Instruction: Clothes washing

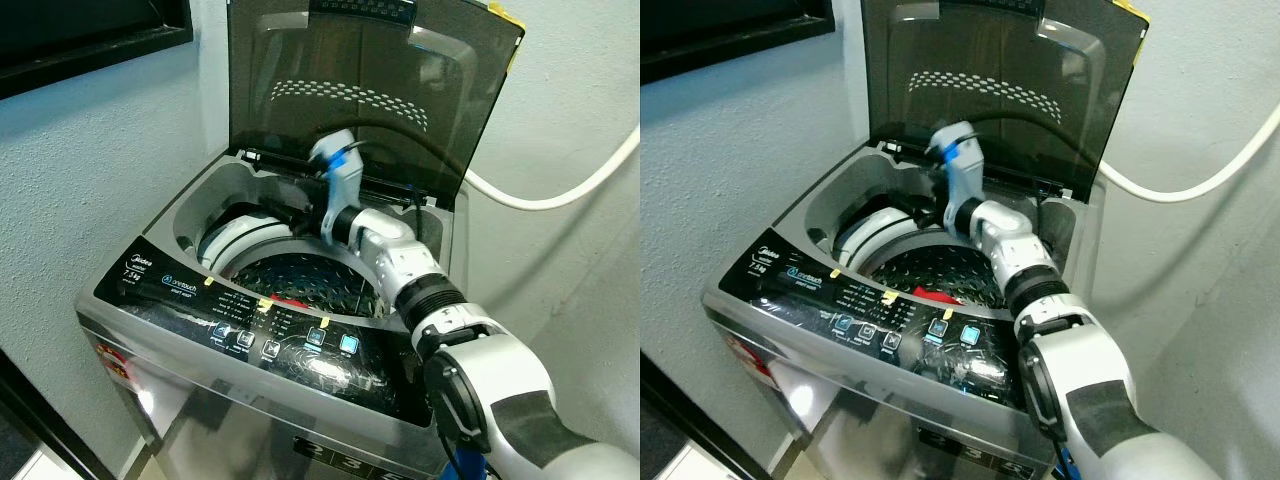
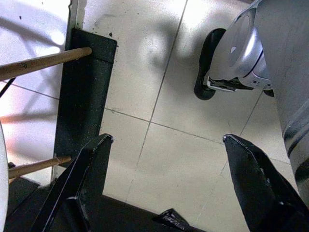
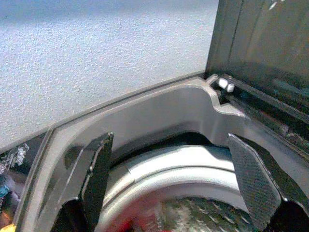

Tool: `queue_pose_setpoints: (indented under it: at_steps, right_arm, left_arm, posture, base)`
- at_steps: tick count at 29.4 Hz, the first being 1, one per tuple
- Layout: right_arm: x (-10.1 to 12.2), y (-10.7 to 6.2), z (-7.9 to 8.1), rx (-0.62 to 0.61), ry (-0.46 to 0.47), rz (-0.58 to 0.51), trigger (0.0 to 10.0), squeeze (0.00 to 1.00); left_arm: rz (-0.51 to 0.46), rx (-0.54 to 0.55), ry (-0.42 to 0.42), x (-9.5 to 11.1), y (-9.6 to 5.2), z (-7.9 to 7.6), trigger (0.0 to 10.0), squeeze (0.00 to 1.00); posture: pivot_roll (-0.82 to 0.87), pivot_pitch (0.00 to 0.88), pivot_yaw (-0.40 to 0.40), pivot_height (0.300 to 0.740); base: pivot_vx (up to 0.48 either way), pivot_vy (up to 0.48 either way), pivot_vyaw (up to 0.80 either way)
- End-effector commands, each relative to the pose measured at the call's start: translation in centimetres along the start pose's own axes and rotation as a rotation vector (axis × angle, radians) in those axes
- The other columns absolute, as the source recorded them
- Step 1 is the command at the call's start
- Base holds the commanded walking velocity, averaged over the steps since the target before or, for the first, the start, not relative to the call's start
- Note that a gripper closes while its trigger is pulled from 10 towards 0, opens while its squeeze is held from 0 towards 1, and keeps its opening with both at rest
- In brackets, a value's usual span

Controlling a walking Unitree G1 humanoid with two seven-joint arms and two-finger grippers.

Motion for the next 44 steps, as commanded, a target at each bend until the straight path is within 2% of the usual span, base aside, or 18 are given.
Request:
queue_pose_setpoints:
  at_steps: [1, 2, 4, 7, 14, 28, 30, 32, 36, 39, 40, 41, 44]
  right_arm:
    - [-0.3, -0.4, -0.3, -0.011, 0.03, -0.015, 10.0, 0.0]
    - [-0.3, -0.4, -0.3, -0.011, 0.03, -0.015, 10.0, 0.0]
    - [0.1, -1.2, -1.1, -0.033, 0.106, -0.095, 10.0, 0.0]
    - [0.8, -1.6, -1.5, -0.044, 0.148, -0.159, 10.0, 0.0]
    - [2.2, -1.7, -1.4, -0.017, 0.185, -0.243, 10.0, 0.0]
    - [2.6, -1.8, -0.7, 0.007, 0.205, -0.29, 10.0, 0.0]
    - [2.4, -1.9, -0.4, 0.017, 0.208, -0.295, 10.0, 0.0]
    - [1.9, -1.9, 0.8, 0.057, 0.215, -0.299, 10.0, 0.0]
    - [1.6, -2.0, 1.9, 0.09, 0.222, -0.305, 10.0, 0.0]
    - [1.3, -2.1, 3.8, 0.156, 0.242, -0.323, 10.0, 0.0]
    - [1.3, -2.1, 3.8, 0.156, 0.242, -0.323, 10.0, 0.0]
    - [1.5, -2.1, 5.4, 0.213, 0.244, -0.344, 10.0, 0.0]
    - [1.5, -2.1, 5.8, 0.228, 0.242, -0.347, 10.0, 0.0]
  left_arm:
    - [0.012, -0.02, 0.012, -0.3, 0.0, -0.6, 10.0, 0.0]
    - [0.012, -0.02, 0.012, -0.3, 0.0, -0.6, 10.0, 0.0]
    - [0.012, -0.017, 0.022, -0.1, 0.0, -0.2, 10.0, 0.0]
    - [0.011, -0.019, 0.036, 0.2, 0.1, -0.1, 10.0, 0.0]
    - [-0.004, -0.027, 0.046, 1.0, 0.2, -0.3, 10.0, 0.0]
    - [0.009, -0.028, 0.053, 0.6, 0.2, -0.2, 10.0, 0.0]
    - [0.008, -0.029, 0.053, 0.6, 0.2, -0.2, 10.0, 0.0]
    - [0.006, -0.03, 0.055, 0.6, 0.1, -0.2, 10.0, 0.0]
    - [0.006, -0.031, 0.057, 0.6, 0.1, -0.2, 10.0, 0.0]
    - [0.008, -0.036, 0.061, 0.5, 0.1, -0.5, 10.0, 0.0]
    - [0.008, -0.036, 0.061, 0.5, 0.1, -0.5, 10.0, 0.0]
    - [0.009, -0.037, 0.063, 0.4, 0.1, -0.6, 10.0, 0.0]
    - [0.009, -0.037, 0.063, 0.5, 0.1, -0.6, 10.0, 0.0]
  posture:
    - [0.19, 0.0, -0.077, 0.74]
    - [0.19, 0.0, -0.077, 0.74]
    - [0.18, 0.0, -0.059, 0.74]
    - [0.18, 0.0, -0.06, 0.74]
    - [0.18, 0.0, -0.068, 0.74]
    - [0.18, 0.0, -0.067, 0.74]
    - [0.18, 0.0, -0.066, 0.74]
    - [0.18, 0.0, -0.065, 0.74]
    - [0.18, 0.0, -0.063, 0.74]
    - [0.17, 0.0, -0.06, 0.74]
    - [0.17, 0.0, -0.06, 0.74]
    - [0.18, 0.0, -0.06, 0.74]
    - [0.18, 0.0, -0.06, 0.74]
  base:
    - [0.0, 0.0, 0.0]
    - [0.0, 0.0, 0.0]
    - [-0.139, 0.0, 0.0]
    - [-0.281, 0.0, 0.0]
    - [-0.325, 0.0, 0.0]
    - [-0.334, 0.0, 0.0]
    - [-0.33, 0.0, 0.0]
    - [-0.328, 0.0, 0.0]
    - [-0.326, 0.0, 0.56]
    - [-0.324, 0.0, 0.8]
    - [-0.322, 0.0, 0.8]
    - [-0.311, 0.0, 0.8]
    - [-0.311, 0.0, 0.8]
Point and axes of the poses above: a point about 5 cm out from each wrist's last joint towards the gripper, its own y axis pointing out of the wrist towards the gripper, its own x axis along the axis of the wrist's last joint, z = x × y, the point moved 6 cm from there along y, pointing out of the wrist towards the gripper, and after that the axes turned 13 degrees about -y, right-handed, at the moved point
